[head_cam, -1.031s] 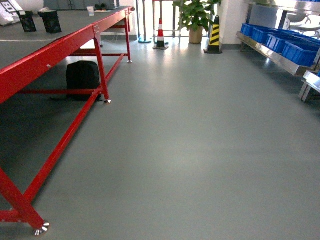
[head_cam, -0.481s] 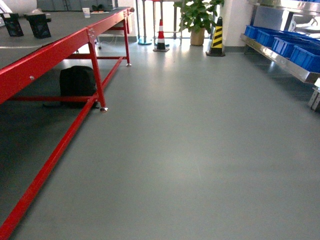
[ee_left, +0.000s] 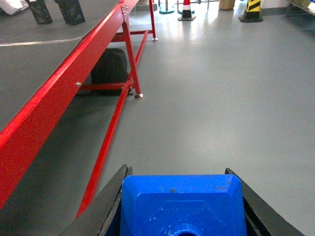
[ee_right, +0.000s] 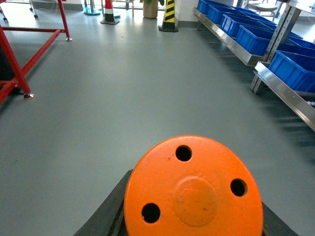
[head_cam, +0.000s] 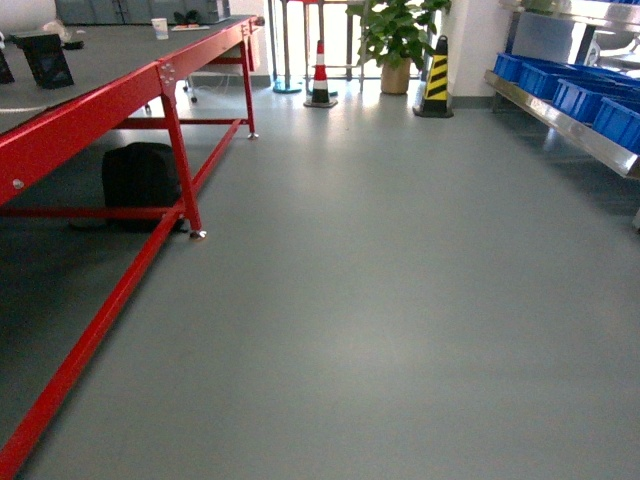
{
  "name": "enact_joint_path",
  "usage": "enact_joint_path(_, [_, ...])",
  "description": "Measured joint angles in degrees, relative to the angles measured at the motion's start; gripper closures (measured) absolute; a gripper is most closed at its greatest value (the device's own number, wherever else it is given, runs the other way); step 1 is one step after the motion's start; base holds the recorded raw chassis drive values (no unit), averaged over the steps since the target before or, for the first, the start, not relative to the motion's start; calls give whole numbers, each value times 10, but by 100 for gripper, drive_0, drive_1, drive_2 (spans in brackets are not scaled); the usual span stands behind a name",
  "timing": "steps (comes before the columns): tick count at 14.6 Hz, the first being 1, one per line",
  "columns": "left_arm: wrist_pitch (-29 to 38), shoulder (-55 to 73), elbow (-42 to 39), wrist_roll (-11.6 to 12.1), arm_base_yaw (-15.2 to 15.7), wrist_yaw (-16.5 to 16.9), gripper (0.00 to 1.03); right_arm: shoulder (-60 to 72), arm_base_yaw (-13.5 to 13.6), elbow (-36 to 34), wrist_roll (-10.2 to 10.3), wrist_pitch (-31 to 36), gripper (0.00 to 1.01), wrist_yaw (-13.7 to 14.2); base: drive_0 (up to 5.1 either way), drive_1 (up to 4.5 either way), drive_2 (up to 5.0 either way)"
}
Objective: Sort blue parts and orange caps into right shelf containers
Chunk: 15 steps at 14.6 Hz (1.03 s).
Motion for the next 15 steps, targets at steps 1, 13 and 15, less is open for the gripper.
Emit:
enact_joint_path(1, [1,0,0,0,0,0,58,0,0,0,0,1,58,0,7,441,-426])
enact_joint_path(13, [1,0,0,0,0,0,58,0,0,0,0,4,58,0,4,437,-430])
enact_joint_path(15, [-1,0,0,0,0,0,58,0,0,0,0,0,58,0,2,435,-431])
